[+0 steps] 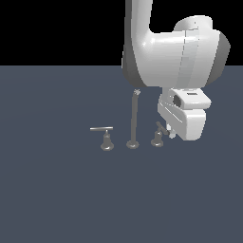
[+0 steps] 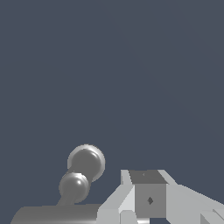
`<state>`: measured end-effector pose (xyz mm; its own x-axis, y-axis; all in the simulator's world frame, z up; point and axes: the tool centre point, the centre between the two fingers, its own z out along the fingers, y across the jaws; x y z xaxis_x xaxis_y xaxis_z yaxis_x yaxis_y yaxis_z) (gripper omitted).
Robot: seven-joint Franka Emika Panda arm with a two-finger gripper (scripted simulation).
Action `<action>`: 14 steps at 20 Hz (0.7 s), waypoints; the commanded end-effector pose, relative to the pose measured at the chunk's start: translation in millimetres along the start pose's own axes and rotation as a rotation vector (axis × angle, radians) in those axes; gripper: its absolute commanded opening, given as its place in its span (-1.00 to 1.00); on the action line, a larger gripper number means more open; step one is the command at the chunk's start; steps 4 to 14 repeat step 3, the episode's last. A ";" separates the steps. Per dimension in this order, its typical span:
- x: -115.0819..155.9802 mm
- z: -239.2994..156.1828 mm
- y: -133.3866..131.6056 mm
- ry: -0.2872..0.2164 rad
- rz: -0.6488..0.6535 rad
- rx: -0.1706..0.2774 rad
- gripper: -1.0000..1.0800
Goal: Turn on the faucet by rotating a designated handle.
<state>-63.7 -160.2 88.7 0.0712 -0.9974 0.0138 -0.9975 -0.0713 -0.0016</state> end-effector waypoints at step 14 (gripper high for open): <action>-47.2 -0.8 -10.1 -0.014 -0.053 -0.001 -1.00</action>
